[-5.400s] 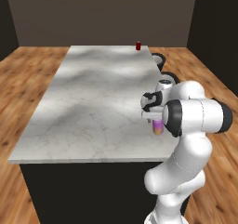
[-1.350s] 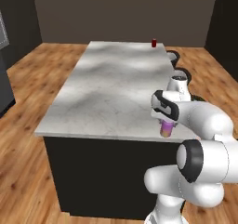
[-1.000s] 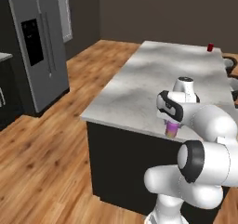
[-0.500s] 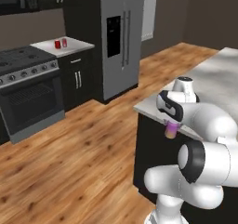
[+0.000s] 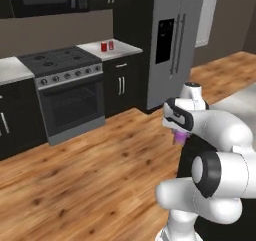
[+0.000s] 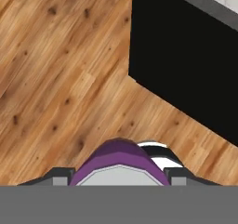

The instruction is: Four empty soda cans are scattered around the kitchen. Gather all the cans and cluster them next to the stove for recycling.

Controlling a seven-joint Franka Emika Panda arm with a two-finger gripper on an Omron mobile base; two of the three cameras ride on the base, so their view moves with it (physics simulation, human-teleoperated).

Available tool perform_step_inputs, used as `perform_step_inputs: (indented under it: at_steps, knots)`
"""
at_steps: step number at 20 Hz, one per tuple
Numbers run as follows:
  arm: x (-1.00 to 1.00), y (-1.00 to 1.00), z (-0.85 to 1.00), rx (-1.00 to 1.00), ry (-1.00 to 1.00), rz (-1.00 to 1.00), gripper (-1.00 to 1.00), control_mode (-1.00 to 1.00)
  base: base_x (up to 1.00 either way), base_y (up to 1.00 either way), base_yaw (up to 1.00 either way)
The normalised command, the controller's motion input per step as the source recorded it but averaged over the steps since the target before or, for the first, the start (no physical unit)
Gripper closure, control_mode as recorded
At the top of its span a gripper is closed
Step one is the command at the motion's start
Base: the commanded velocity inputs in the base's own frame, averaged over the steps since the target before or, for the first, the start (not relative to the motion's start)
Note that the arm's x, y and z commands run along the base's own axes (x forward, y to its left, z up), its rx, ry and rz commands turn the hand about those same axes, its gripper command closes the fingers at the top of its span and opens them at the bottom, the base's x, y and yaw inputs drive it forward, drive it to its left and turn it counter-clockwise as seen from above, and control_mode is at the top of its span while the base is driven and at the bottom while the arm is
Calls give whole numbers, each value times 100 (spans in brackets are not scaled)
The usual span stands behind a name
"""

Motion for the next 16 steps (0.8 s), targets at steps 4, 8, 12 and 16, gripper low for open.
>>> perform_step_inputs:
  at_steps: [4, 8, 12, 16]
  knots:
    - [0, 0, 0, 0, 0, 0, 100, 100, 59, 27, 19]
    - [0, 0, 0, 0, 0, 0, 100, 100, 67, 23, 13]
    - [0, 0, 0, 0, 0, 0, 100, 100, 73, 21, 5]
    - [0, 0, 0, 0, 0, 0, 100, 100, 75, 17, 3]
